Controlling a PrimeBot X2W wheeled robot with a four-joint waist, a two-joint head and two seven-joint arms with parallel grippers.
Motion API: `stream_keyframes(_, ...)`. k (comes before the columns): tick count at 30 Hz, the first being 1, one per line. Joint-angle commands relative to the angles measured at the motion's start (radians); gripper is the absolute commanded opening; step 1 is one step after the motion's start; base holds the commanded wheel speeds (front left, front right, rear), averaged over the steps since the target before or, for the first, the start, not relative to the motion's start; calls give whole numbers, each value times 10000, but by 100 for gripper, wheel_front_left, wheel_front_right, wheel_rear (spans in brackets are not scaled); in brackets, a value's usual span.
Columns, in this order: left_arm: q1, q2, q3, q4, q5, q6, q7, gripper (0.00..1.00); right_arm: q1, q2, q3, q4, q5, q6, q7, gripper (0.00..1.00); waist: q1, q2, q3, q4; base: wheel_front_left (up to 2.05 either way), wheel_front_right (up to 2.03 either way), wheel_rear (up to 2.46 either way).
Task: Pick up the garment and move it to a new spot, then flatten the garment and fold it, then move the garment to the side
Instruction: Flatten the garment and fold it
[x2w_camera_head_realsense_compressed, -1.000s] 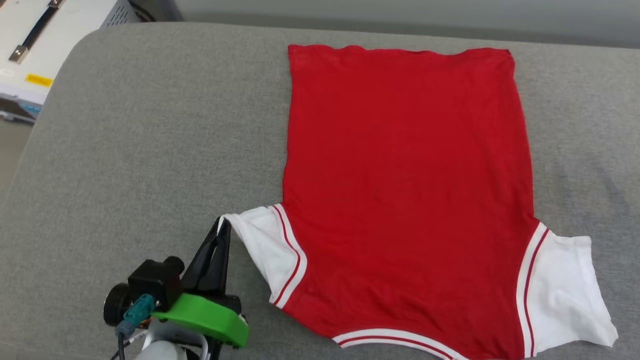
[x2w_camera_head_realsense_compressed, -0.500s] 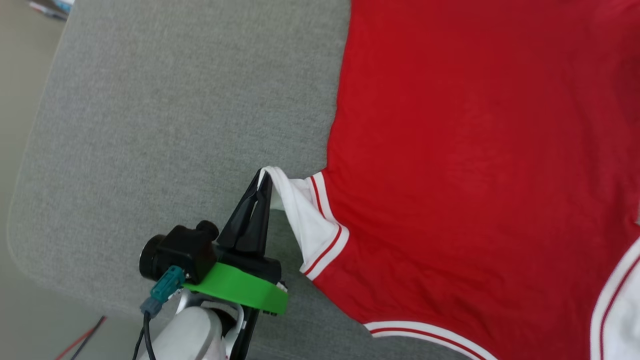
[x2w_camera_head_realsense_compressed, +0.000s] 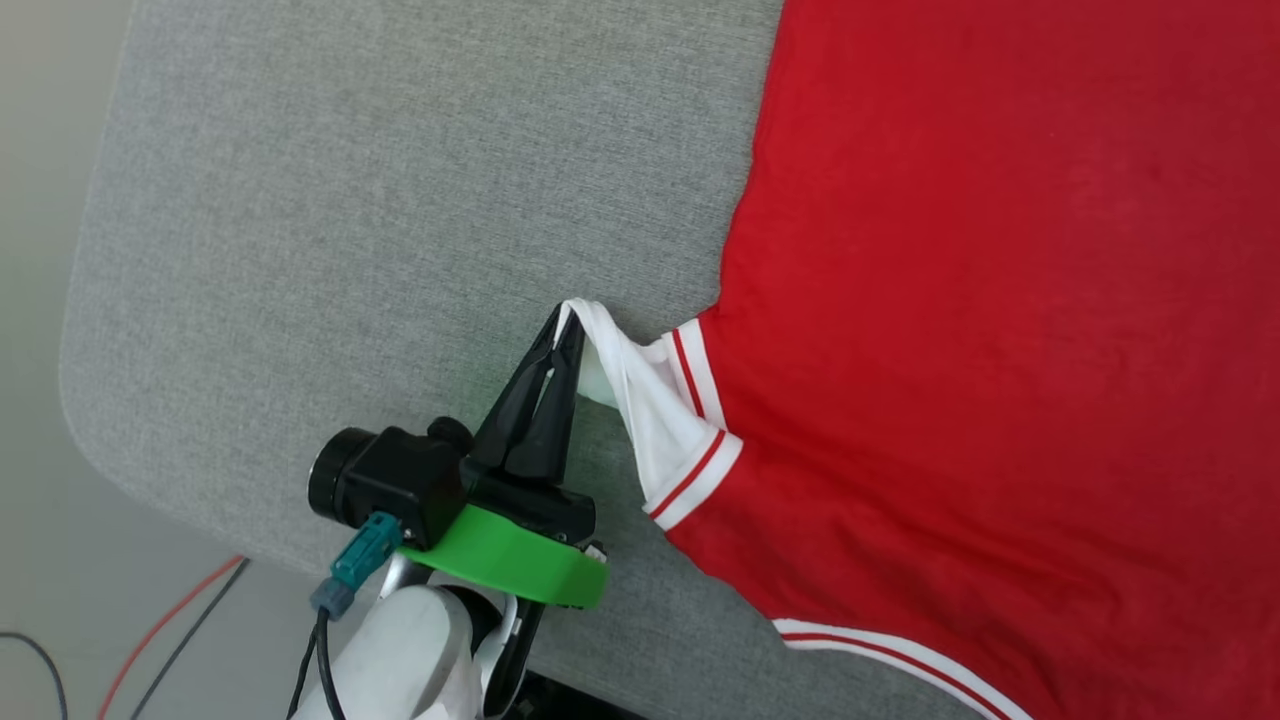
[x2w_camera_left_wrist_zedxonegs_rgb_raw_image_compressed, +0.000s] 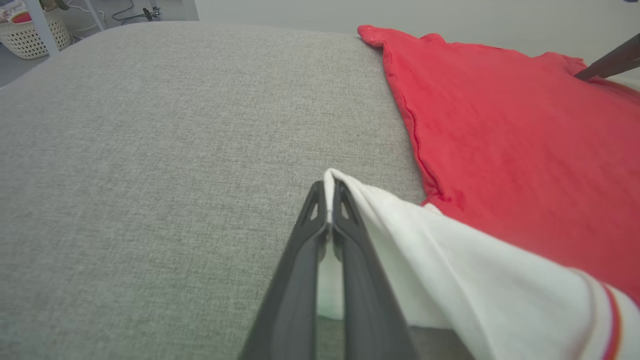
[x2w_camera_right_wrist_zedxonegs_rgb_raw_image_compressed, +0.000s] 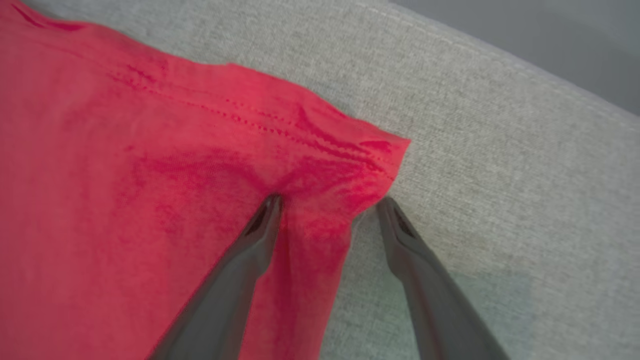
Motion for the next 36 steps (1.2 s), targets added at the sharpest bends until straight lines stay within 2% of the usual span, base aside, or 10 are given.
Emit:
stream_keyframes(1,-201,-87,60,63,105,-89,-58,0,861,132,201,309,339,-7,286,100,-1,0,82,104,0,0,0)
stream_keyframes(3,-197,-136,126,133,161,-155,-58,0,1021,29,131,200,459,-7,370,100,-1,0,44,59,0,0,0)
stream_keyframes(4,-194,-154,169,172,190,-186,-58,0,1068,-26,83,123,479,-7,352,34,-1,0,14,28,0,0,0)
stream_keyframes(5,-195,-164,199,204,218,-212,-58,0,1092,-49,43,73,485,-7,335,0,-1,0,-13,11,0,0,0)
stream_keyframes(9,-132,-191,400,353,324,-276,-59,0,1013,8,-86,-184,432,-7,-31,0,-1,0,-254,-169,0,0,0)
stream_keyframes(14,280,-146,746,736,386,-336,-59,0,836,169,-227,-622,700,-7,-1430,0,-1,0,-1268,-672,0,0,0)
stream_keyframes(19,713,32,1025,1071,336,-258,-59,0,1548,-339,139,-1362,1312,-7,-2163,0,-1,0,-2200,-1174,0,0,0)
stream_keyframes(25,1256,241,1242,1335,183,-198,-56,0,3495,-1464,204,-2647,2488,-7,-3017,0,-1,0,-3172,-1593,0,0,0)
stream_keyframes(28,1627,433,1427,1409,81,-64,-37,0,5378,-2163,-24,-3686,3051,-7,-3503,0,-1,0,-3627,-2036,0,0,0)
stream_keyframes(36,2343,762,1739,1250,-53,293,98,0,8548,-2201,-781,-5077,3383,-7,-4154,0,-1,0,-4158,-2827,0,0,0)
